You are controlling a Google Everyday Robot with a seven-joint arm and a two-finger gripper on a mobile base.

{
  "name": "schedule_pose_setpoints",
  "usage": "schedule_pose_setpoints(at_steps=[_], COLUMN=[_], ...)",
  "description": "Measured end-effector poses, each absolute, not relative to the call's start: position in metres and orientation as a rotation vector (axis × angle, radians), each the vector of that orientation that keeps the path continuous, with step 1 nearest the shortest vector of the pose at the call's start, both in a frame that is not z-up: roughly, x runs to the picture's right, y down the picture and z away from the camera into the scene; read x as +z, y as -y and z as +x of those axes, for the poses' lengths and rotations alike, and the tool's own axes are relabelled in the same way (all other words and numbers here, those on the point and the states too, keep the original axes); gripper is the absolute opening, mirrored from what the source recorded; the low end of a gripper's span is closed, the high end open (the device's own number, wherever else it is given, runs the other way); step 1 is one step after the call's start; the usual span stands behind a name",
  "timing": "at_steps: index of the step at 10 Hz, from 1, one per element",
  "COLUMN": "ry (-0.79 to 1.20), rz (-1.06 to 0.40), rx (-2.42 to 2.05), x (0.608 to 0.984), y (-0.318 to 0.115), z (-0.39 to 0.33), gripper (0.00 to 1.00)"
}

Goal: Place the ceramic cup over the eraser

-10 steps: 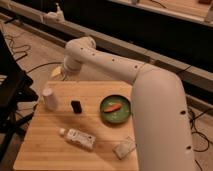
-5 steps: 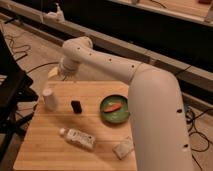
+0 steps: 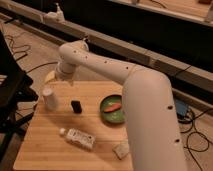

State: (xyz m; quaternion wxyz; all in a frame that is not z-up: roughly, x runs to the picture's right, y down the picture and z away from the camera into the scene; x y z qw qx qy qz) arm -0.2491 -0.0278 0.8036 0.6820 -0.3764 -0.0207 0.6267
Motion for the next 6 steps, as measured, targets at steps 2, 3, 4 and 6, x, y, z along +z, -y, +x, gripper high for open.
schedule_pose_setpoints(at_steps=[2, 3, 4, 6], ry=[0.031, 0.028, 0.025, 0.018], rz=[-0.884, -0.896, -0.909, -0.925], rx=[1.363, 1.349, 1.343, 1.344], x=[0.816, 0.822, 0.833, 0.852], y=[0.012, 0.007, 0.004, 0.003], z=[-0.269, -0.279, -0.289, -0.299], gripper=[0.8, 0.8, 0.8, 0.8])
